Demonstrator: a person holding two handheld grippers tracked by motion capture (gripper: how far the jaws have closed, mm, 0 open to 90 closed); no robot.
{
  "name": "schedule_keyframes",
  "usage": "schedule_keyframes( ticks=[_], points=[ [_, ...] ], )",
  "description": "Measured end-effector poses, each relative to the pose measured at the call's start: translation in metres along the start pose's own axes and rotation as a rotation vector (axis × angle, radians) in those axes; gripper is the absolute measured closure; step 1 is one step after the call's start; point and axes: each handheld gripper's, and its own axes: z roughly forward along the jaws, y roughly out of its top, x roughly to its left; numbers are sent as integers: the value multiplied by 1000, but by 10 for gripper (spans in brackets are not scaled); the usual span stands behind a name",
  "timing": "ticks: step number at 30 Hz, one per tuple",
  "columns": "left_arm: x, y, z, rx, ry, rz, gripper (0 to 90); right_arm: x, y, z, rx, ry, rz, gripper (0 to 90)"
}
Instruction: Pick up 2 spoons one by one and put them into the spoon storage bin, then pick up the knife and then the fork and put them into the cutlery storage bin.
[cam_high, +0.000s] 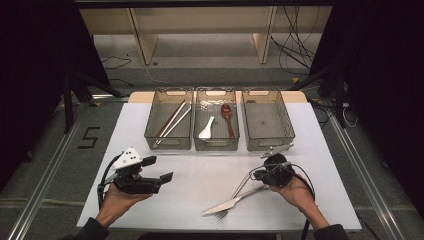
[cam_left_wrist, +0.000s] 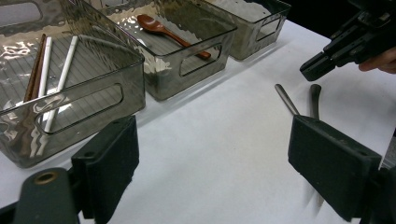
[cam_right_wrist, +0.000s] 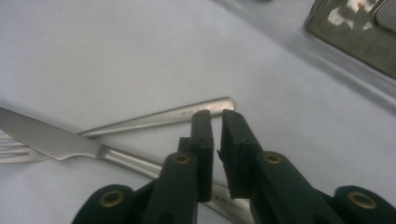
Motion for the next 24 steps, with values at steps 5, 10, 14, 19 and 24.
schedule_keyframes(
  ticks=[5,10,14,19,24],
  points=[
    [1,0,-1,1,1,-1,159,0,-1,5,37,-11,-18,900],
    [0,-1,0,5,0,-1,159,-2,-4,13,76,-4,-17,900],
    [2,0,0,3,9,-7,159,-3,-6,20,121,-5,-24,900],
    [1,-1,1,18,10,9,159,-3,-6,18,140,2,-7,900],
    [1,-1,-1,9,10,10,158,2,-9,15,161,-7,-1,900]
  ],
)
